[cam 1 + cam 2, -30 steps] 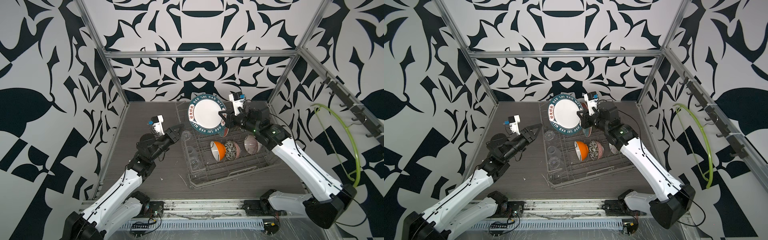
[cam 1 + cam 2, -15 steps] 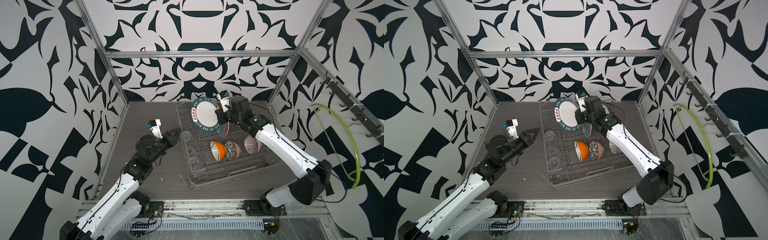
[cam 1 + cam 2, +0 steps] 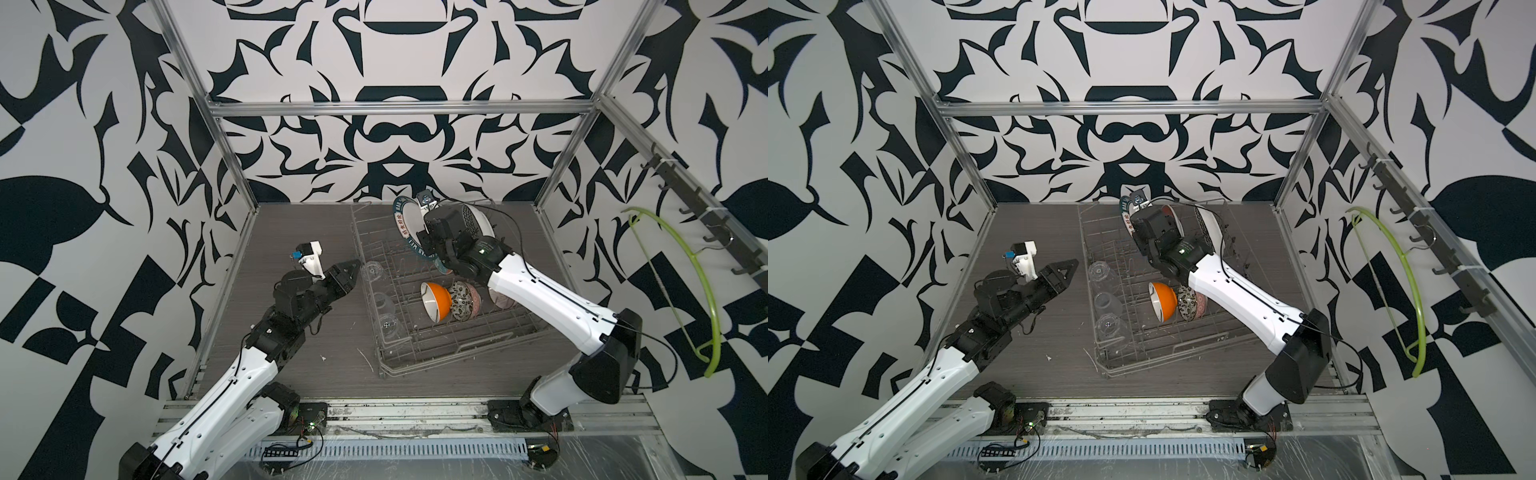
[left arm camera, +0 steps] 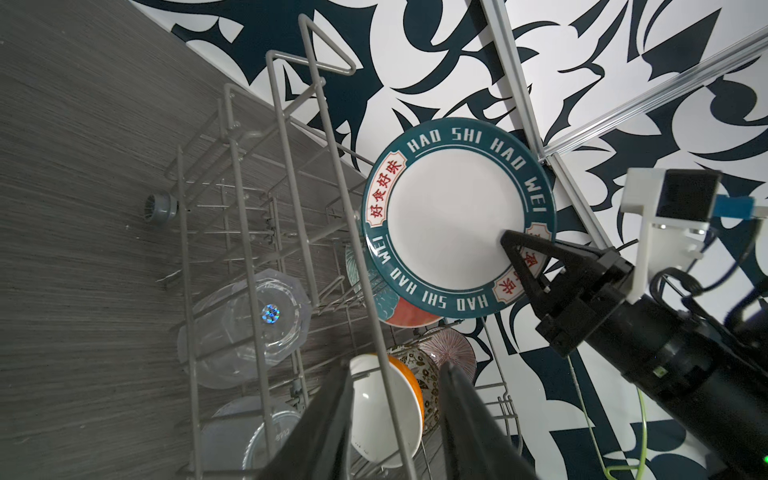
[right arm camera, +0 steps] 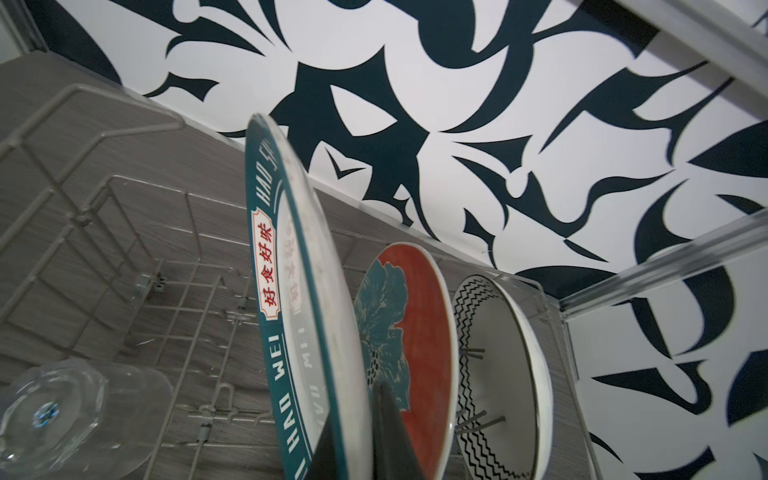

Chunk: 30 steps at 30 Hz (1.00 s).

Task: Load bowls into a dish rack
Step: Place the distractor at the dish rack.

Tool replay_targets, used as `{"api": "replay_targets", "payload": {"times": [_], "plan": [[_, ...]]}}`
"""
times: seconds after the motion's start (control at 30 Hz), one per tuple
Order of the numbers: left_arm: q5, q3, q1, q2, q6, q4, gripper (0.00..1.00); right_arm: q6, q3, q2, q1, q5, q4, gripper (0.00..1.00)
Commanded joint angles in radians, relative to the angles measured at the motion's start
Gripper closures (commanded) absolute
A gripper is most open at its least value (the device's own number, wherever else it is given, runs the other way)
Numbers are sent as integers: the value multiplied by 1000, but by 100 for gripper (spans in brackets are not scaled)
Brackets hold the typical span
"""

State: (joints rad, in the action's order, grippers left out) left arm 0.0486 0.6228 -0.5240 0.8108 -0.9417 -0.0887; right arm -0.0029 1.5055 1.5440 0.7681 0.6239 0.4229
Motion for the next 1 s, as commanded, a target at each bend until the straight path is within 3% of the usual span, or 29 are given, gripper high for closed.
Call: {"api": "replay_targets", "payload": {"times": [0.0, 0.33, 0.97], "plan": [[13, 37, 1, -1, 14, -8, 60, 45, 39, -26, 18, 173, -57, 100], [36, 37, 1, -32, -2, -2, 59, 141, -2, 25, 49, 273, -59, 100], [18, 35, 1, -60, 12, 26, 57, 189, -20, 118, 51, 248, -43, 100]]}}
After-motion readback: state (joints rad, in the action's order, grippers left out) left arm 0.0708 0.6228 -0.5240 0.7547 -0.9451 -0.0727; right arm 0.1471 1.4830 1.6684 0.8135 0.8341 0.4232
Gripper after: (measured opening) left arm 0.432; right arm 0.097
